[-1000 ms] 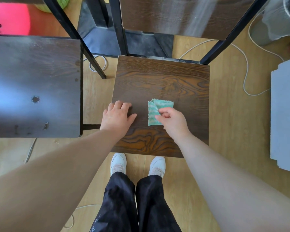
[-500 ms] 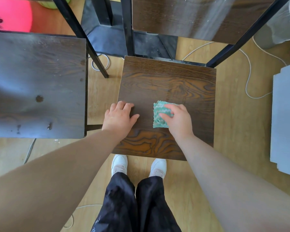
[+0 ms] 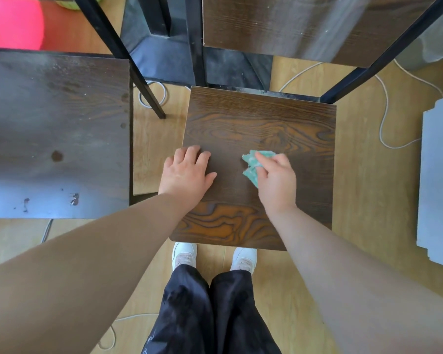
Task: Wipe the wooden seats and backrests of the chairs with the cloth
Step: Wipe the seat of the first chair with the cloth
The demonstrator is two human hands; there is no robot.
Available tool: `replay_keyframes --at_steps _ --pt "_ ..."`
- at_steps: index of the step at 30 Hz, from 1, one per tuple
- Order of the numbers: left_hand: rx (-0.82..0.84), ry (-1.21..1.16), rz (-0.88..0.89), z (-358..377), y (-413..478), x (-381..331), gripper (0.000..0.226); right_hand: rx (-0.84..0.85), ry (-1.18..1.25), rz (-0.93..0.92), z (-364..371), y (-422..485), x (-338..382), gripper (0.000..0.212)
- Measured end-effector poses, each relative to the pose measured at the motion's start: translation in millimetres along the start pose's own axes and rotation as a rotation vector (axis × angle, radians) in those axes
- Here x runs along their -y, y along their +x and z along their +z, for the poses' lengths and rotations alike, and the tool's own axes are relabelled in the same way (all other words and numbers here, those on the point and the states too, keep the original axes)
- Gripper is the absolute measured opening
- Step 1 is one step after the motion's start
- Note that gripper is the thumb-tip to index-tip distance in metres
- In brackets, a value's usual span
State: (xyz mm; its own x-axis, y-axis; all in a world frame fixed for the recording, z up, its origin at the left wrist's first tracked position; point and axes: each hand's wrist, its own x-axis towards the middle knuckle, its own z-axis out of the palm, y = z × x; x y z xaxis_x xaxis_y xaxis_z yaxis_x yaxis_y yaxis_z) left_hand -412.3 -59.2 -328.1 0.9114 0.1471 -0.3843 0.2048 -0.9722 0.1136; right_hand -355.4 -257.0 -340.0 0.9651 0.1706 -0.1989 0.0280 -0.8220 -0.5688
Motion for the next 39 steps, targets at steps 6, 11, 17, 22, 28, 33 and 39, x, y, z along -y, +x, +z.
replay_keyframes --at_steps 6,11,17,22,28,33,39 --pt "-0.054 0.109 0.06 -14 34 3 0.058 -0.098 0.021 0.099 -34 77 1 0.038" --pt "-0.067 0.126 0.056 -19 58 6 0.058 0.019 -0.093 0.17 -36 118 -7 0.043" --pt "-0.038 0.095 0.068 -14 50 9 0.06 0.114 -0.036 0.086 -24 95 -17 0.037" --pt "0.005 0.043 0.079 -4 22 10 0.059 0.179 -0.098 -0.2 -5 40 -29 0.04" --pt "0.017 0.042 0.056 7 -15 10 0.059 0.216 -0.124 -0.272 9 -31 -29 0.042" --pt "0.022 0.045 0.037 12 -42 7 0.059 0.318 -0.176 -0.281 15 -81 -25 0.043" --pt "0.033 0.038 0.01 10 -77 2 0.06 0.51 -0.19 -0.249 21 -136 -19 0.043"
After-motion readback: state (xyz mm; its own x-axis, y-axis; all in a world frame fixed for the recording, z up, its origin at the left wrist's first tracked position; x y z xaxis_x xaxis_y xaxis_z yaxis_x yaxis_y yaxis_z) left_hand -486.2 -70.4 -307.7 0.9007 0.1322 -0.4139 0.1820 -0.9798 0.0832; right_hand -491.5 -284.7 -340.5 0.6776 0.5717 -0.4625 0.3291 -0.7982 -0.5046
